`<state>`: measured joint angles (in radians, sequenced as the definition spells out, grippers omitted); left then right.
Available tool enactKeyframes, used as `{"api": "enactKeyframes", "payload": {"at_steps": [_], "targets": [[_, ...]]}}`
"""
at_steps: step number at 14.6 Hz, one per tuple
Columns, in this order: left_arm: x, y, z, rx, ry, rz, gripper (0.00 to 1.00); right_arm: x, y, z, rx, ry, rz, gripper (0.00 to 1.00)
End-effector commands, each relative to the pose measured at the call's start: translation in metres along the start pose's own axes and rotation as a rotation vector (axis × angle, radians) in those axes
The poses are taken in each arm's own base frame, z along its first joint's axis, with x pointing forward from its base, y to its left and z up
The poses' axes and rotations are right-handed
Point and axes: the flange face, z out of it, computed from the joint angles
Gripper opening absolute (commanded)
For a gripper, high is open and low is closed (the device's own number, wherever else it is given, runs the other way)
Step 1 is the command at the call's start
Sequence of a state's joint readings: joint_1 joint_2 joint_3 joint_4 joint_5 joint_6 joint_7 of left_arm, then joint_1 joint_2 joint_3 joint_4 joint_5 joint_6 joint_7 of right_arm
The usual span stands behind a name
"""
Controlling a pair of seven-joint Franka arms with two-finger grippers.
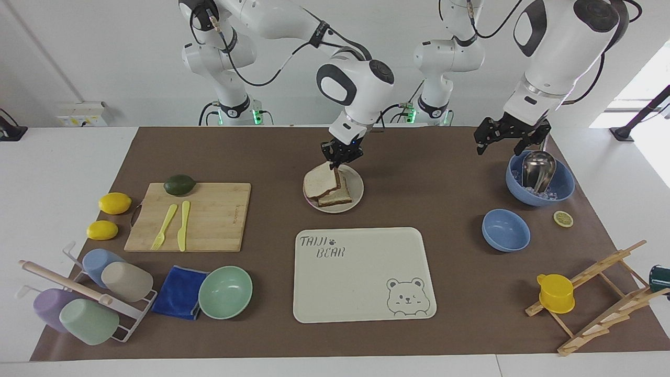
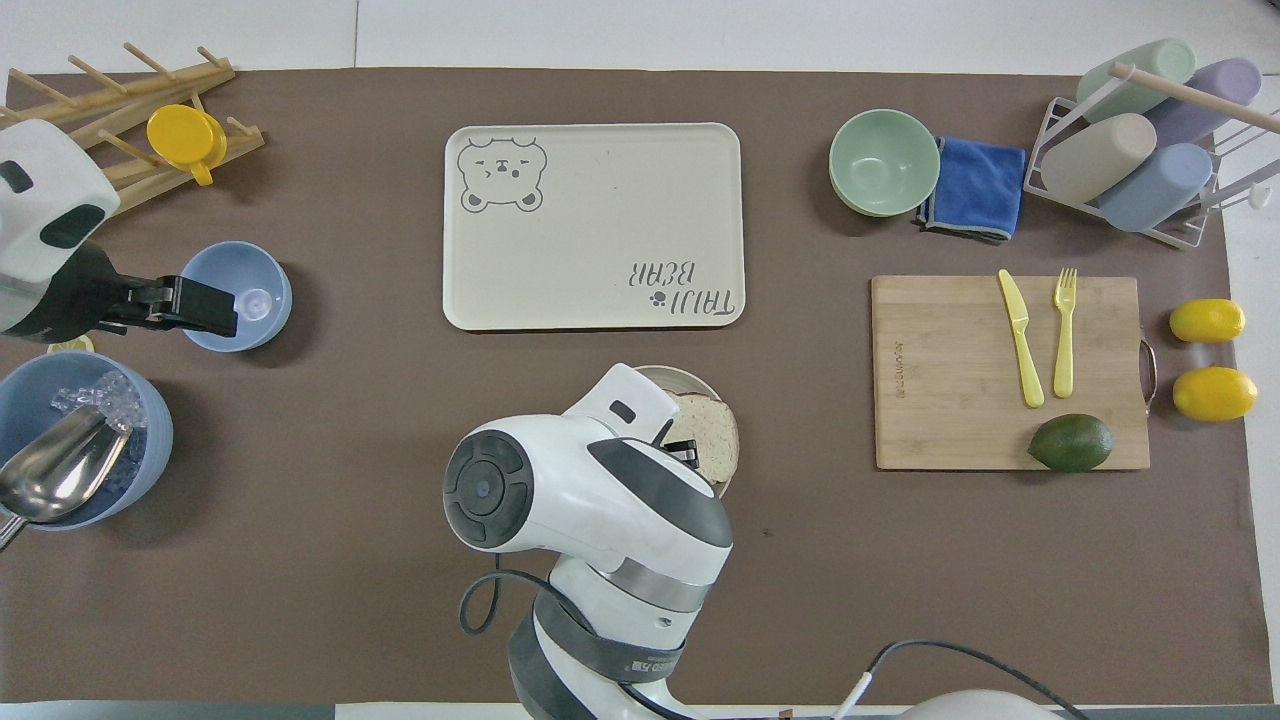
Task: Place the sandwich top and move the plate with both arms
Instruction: 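Carry the bread slice over the plate with the right gripper, then lower the bread onto the egg and open the right gripper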
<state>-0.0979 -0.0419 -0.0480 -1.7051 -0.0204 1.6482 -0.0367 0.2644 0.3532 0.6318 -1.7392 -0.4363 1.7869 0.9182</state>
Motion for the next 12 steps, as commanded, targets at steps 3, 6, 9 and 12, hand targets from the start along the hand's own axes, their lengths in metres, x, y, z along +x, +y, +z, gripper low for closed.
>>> {"api": "enactKeyframes", "payload": {"at_steps": [3,6,9,12], "targets": [[-0.007,-0.003,-0.002,-0.006,-0.004,-0.01,1.0,-0.004,-0.005,0.015,0.054,0.006,0.02,0.0],[-0.007,-0.002,-0.002,-0.006,-0.005,-0.008,1.0,0.0,-0.007,0.014,0.081,0.018,0.034,0.18],[-0.007,-0.002,-0.001,-0.007,-0.007,-0.01,1.0,0.004,-0.014,0.004,0.188,0.01,0.096,0.62],[-0.008,-0.002,-0.002,-0.007,-0.008,-0.01,1.0,0.021,0.007,-0.019,0.216,0.029,0.146,1.0]]}}
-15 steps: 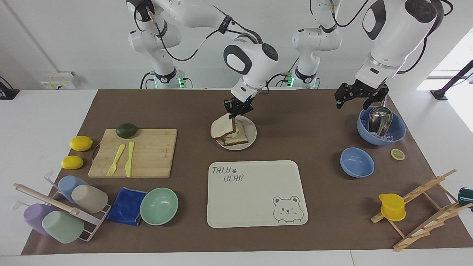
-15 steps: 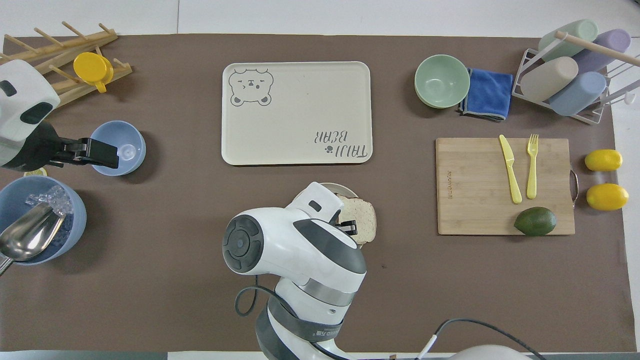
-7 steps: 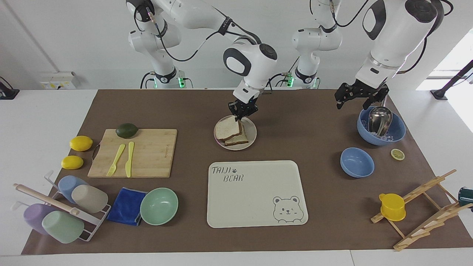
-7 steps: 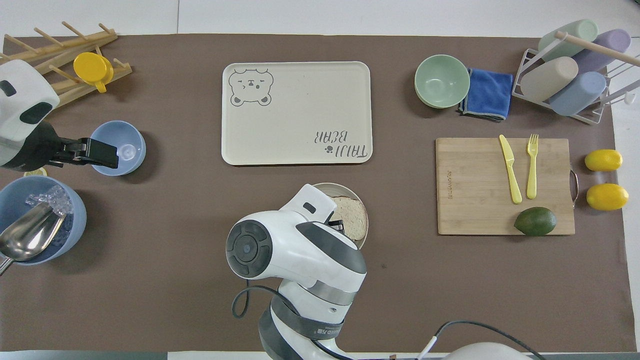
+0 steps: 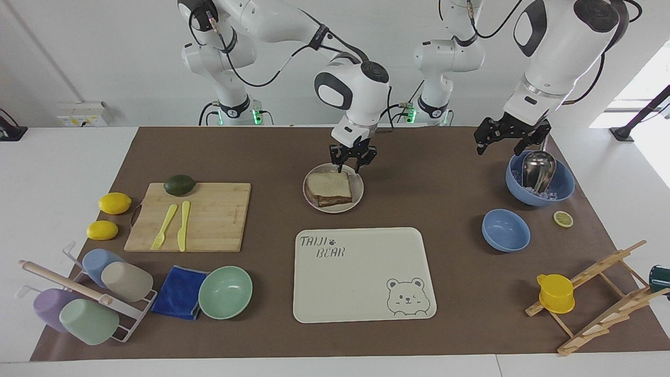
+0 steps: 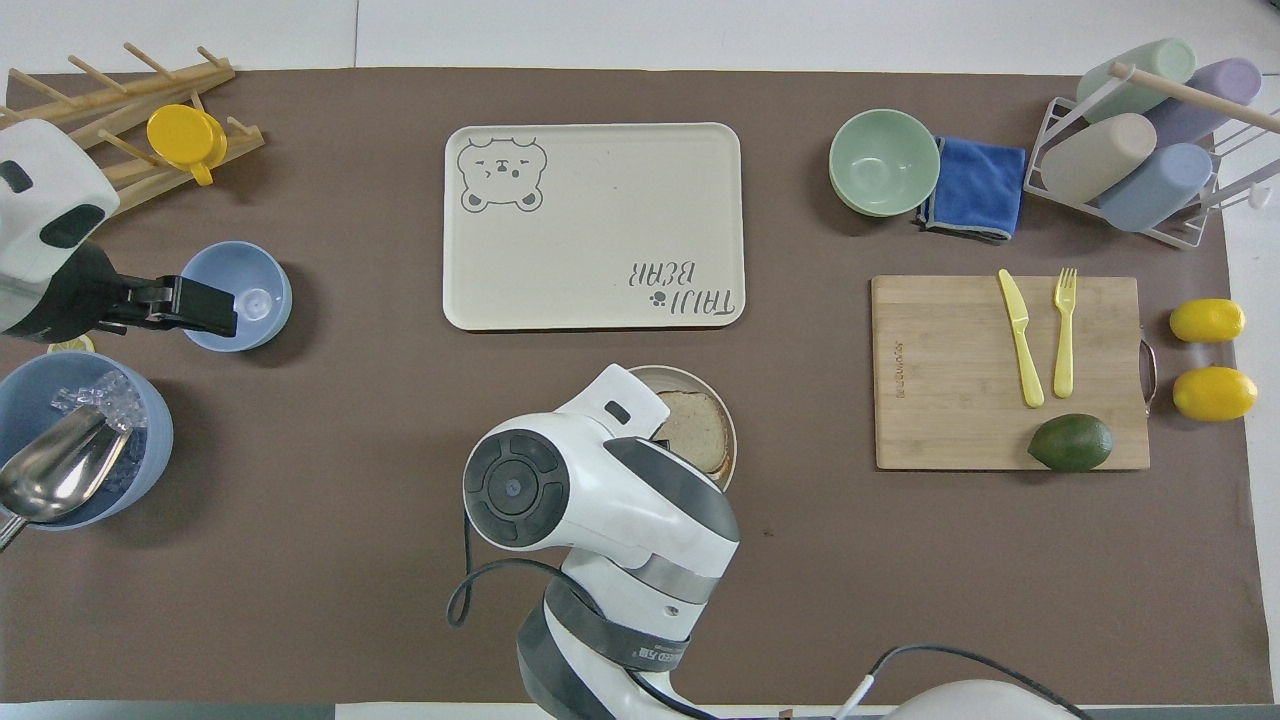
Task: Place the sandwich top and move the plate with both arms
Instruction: 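Lower the bread onto the egg and open the right gripper, then withdraw the right gripper while the left gripper reaches toward the plate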
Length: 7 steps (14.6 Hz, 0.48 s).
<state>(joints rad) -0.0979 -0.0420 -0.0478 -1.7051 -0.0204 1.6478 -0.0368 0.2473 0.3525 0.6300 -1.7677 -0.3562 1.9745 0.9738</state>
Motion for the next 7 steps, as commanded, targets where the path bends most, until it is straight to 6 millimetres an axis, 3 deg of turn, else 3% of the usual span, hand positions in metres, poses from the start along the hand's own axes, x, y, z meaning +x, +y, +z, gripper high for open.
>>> {"api": "enactKeyframes", "payload": {"at_steps": [1,4,7], "targets": [[-0.008,-0.002,-0.001,-0.006,-0.009,-0.01,1.0,0.024,0.023,-0.038,0.068,0.021,0.083,1.0],[-0.008,-0.002,-0.001,-0.006,-0.008,-0.01,1.0,0.058,0.076,-0.083,0.122,-0.015,0.089,1.0],[-0.007,0.0,-0.001,-0.008,0.0,-0.01,1.0,0.089,0.159,-0.117,0.156,-0.063,0.089,1.0]]}}
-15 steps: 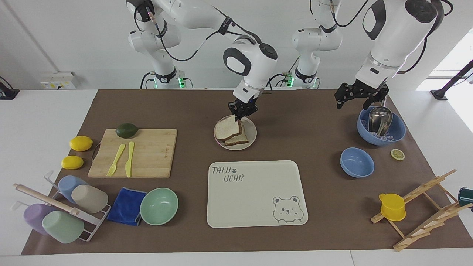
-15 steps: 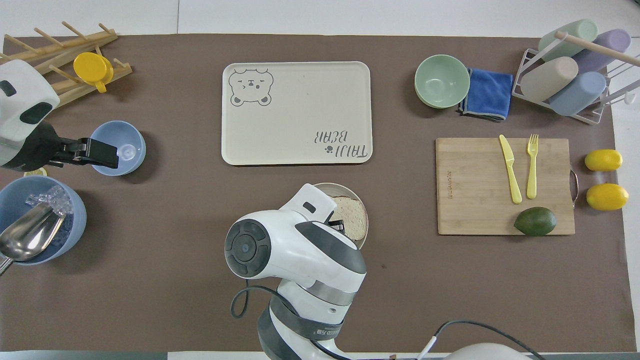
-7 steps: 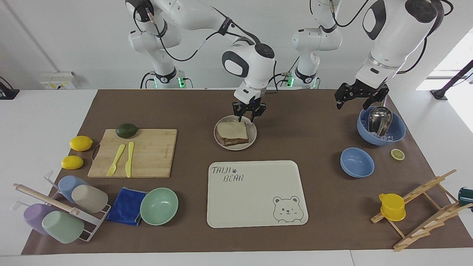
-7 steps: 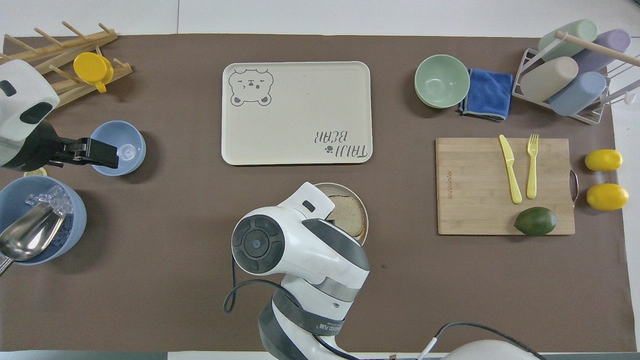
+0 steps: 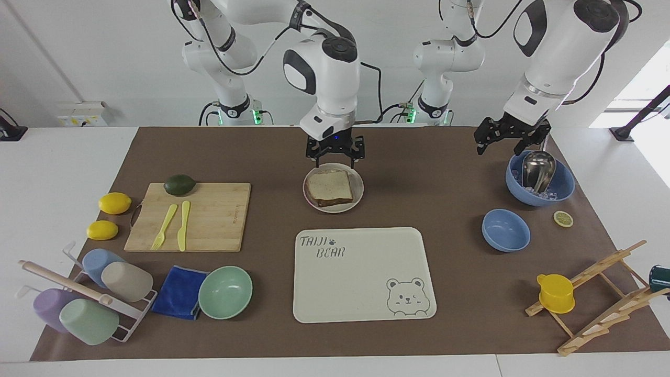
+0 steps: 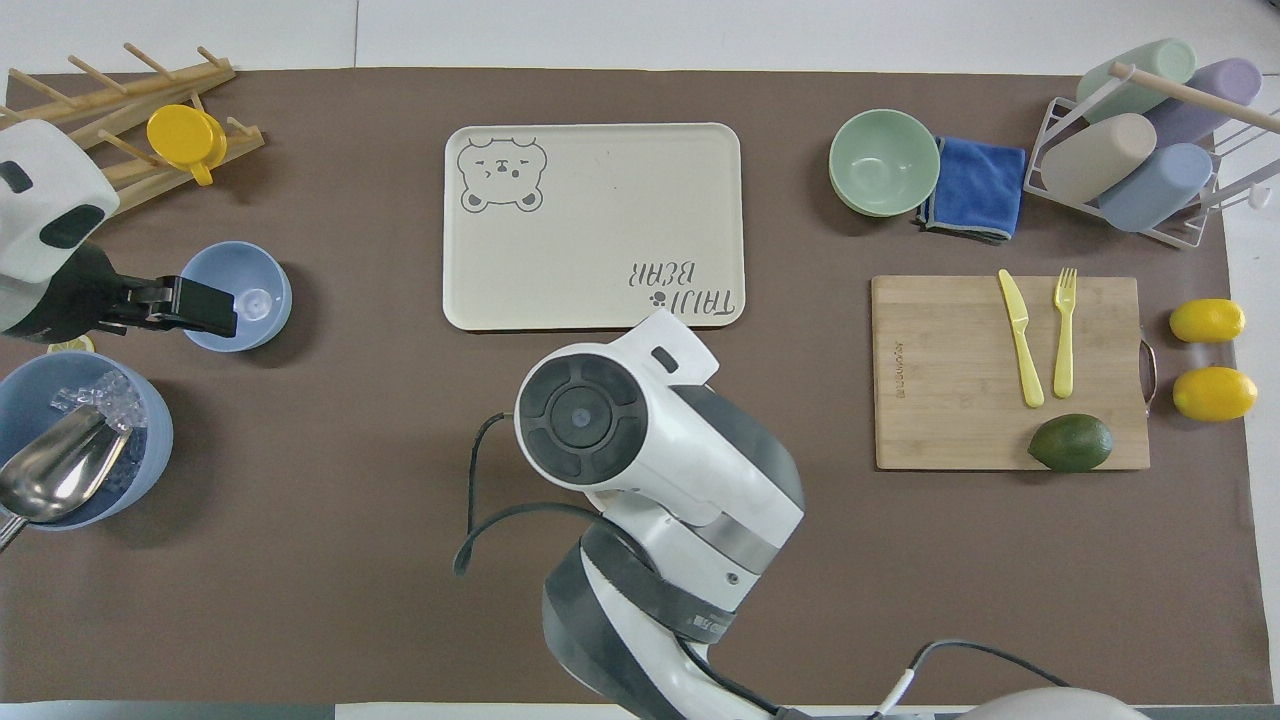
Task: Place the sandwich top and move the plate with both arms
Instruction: 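Withdraw the right gripper while the left gripper reaches toward the plate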
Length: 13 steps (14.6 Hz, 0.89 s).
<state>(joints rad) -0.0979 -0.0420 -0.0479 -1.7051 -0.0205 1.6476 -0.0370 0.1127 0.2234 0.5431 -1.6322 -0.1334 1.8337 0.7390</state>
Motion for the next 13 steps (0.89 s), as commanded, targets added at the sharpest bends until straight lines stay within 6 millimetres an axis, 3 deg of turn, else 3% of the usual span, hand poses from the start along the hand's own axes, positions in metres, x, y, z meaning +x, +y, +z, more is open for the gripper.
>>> {"api": "enactKeyframes", "payload": {"at_steps": [1,3,6,10,13], "targets": [[-0.008,0.004,0.003,-0.01,-0.003,-0.007,1.0,0.026,0.074,-0.038,0.05,-0.041,-0.017,1.0],[-0.01,0.012,0.007,-0.011,-0.001,-0.032,1.0,0.04,0.135,-0.05,0.021,-0.068,-0.06,1.0],[-0.013,0.063,0.026,-0.032,-0.003,-0.043,1.0,0.062,0.224,-0.059,0.006,-0.087,0.001,1.0],[-0.019,0.113,0.054,-0.099,-0.007,-0.045,1.0,0.079,0.317,-0.075,0.014,-0.069,0.047,1.0],[-0.038,0.163,0.102,-0.104,-0.001,-0.026,1.0,0.073,0.353,-0.095,0.021,-0.118,0.012,1.0]]}}
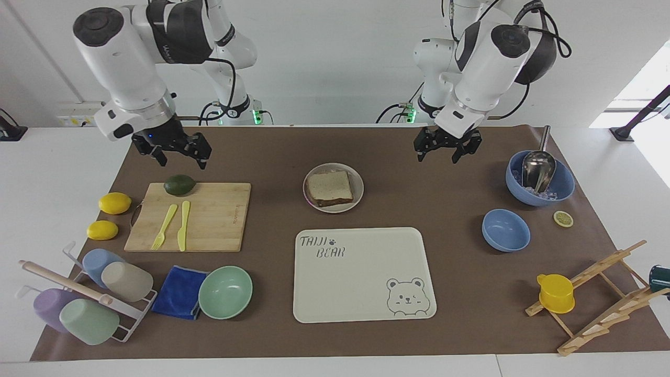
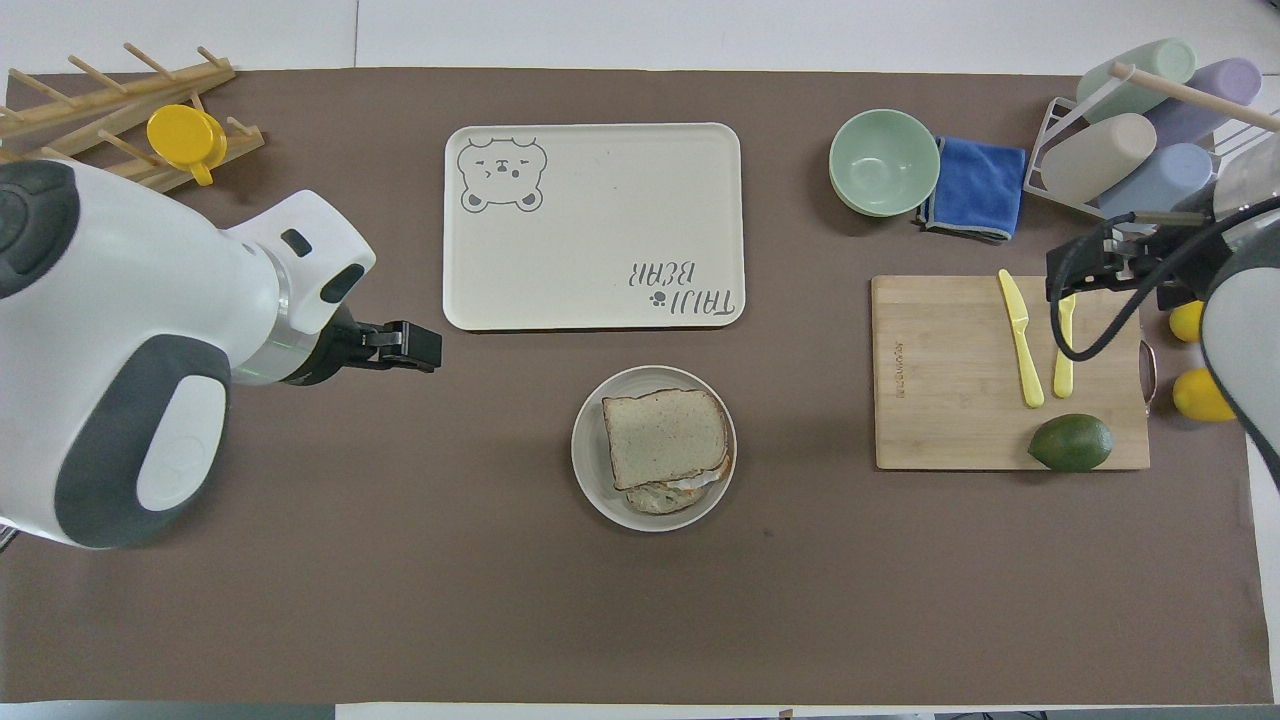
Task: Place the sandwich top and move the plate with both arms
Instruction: 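Withdraw the right gripper while the left gripper reaches toward the plate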
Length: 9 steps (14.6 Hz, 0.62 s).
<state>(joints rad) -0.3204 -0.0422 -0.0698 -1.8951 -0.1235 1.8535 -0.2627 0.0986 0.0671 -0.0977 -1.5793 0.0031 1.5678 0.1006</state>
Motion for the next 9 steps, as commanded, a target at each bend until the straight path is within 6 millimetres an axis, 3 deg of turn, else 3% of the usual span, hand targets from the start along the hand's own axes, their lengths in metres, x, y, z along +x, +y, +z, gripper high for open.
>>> {"api": "enactKeyframes", "payload": {"at_steps": [1,3,4,6,9], "targets": [[-0.024,0.038,0.048,-0.01,0.015,-0.025,1.0,-0.012,0.02,-0.027,0.023,-0.04,-0.038,1.0],[-0.034,0.061,0.087,-0.015,0.031,-0.029,1.0,-0.022,0.024,-0.037,0.028,-0.065,-0.061,1.0],[-0.04,0.068,0.104,-0.015,0.034,-0.033,1.0,-0.025,0.026,-0.032,0.031,-0.094,-0.06,1.0],[-0.043,0.077,0.137,-0.016,0.035,-0.04,0.98,-0.034,0.024,-0.03,0.035,-0.113,-0.067,1.0],[-0.049,0.075,0.165,-0.06,0.01,-0.1,0.93,-0.036,0.039,-0.031,0.039,-0.114,-0.046,1.0]]}}
